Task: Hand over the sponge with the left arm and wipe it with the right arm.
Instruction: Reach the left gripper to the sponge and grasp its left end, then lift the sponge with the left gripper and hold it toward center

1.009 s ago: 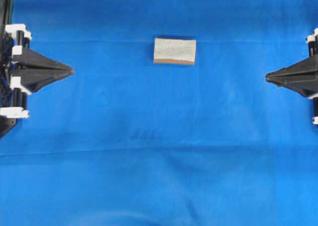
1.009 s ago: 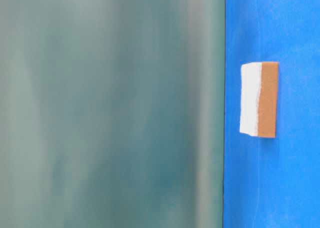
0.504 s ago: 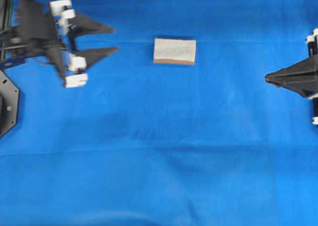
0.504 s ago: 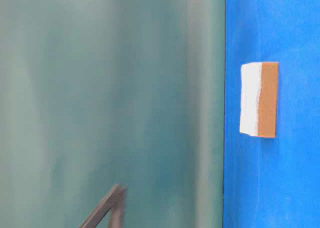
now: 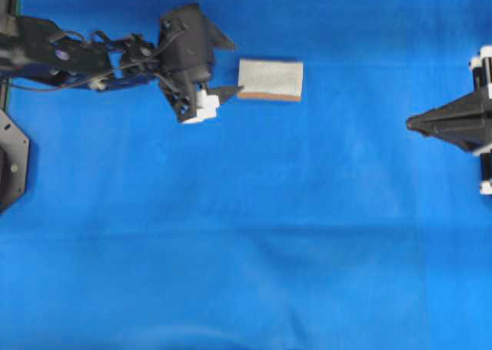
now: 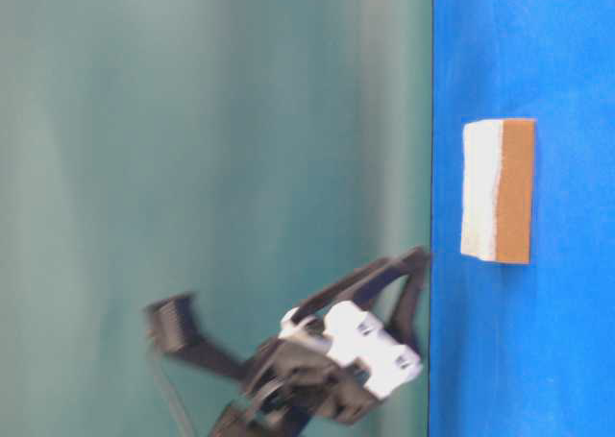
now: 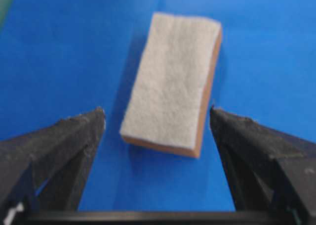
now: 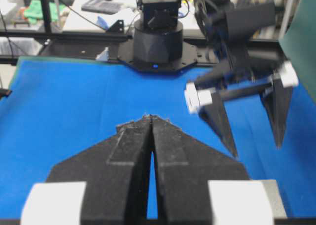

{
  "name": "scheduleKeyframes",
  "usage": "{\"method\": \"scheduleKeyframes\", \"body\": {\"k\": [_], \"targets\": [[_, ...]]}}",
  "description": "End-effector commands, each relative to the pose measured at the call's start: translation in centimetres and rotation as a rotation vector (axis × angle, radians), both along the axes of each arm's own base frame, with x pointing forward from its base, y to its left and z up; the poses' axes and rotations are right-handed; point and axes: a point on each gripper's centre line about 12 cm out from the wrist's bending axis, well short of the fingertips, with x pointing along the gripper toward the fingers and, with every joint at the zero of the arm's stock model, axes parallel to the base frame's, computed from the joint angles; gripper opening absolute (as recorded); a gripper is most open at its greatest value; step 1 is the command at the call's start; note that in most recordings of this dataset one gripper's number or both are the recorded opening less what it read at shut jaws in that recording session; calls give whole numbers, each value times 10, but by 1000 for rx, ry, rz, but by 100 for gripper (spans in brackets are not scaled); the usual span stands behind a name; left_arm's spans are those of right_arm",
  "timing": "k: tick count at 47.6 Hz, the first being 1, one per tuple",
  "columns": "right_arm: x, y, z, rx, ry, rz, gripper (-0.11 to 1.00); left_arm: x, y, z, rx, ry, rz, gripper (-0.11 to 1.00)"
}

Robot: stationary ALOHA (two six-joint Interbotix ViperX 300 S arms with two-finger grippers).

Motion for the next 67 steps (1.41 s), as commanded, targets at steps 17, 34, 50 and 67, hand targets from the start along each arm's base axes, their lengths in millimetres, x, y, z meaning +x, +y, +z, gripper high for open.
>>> {"method": "scheduleKeyframes", "body": {"k": [17,34,50,67], "targets": [[3,-2,5,1,-5,-9,0,29,20,-30,25,51,0,93],[3,-2,5,0,2,-10,0,29,30,-46,10,93,19,94],[3,-2,5,0,0,-10,0,26,28,-50,-35,188,21,41],[3,-2,7,-9,-6,-10,0,17,10,15,-58,147,10,20]]}}
